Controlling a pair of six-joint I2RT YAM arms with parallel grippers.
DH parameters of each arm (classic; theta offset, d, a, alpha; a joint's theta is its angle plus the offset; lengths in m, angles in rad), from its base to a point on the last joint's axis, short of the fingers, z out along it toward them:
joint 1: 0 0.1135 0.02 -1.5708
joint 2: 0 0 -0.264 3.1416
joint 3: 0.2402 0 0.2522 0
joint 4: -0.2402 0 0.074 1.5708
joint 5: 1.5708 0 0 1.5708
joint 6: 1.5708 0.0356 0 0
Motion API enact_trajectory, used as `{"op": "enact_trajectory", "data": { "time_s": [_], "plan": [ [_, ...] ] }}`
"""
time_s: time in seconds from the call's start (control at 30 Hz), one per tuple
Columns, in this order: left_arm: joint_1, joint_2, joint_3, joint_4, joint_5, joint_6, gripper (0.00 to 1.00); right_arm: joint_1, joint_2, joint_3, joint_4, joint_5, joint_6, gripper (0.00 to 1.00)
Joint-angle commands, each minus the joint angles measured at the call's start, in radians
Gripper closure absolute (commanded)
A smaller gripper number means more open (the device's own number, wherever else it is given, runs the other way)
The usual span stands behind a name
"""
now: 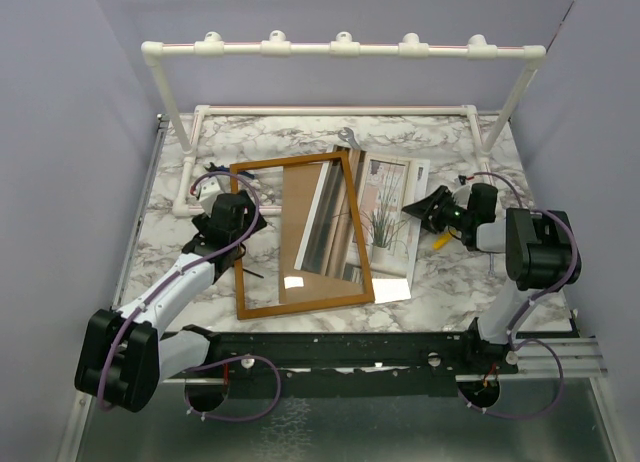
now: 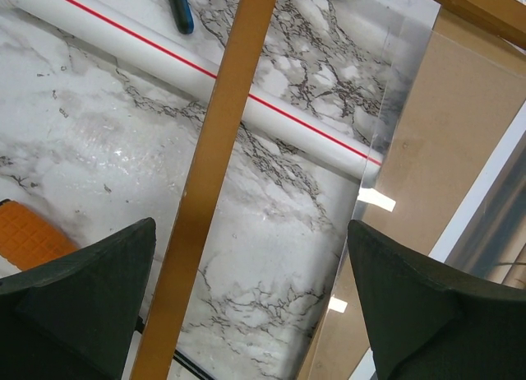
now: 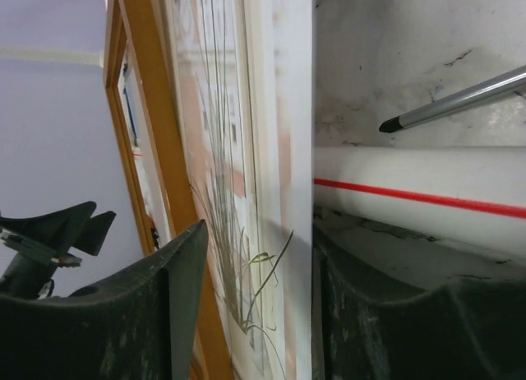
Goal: Take the photo out of the frame
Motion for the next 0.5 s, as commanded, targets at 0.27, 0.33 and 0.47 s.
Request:
{"op": "enact_trajectory", "data": {
  "time_s": [0.27,0.33,0.47],
  "plan": [
    [0.009,-0.004,0.004,0.011,0.047,0.008,0.01,0.003,0.034,0.017,0.106,-0.11,0.042,0.76],
    [0.01,-0.001,0.005,0.009,0.049,0.008,0.01,0.004,0.04,0.021,0.104,-0.112,0.042,0.84],
    [0.01,-0.005,0.007,0.006,0.047,0.011,0.01,0.005,0.027,0.027,0.07,-0.098,0.027,0.99]
  ]
}}
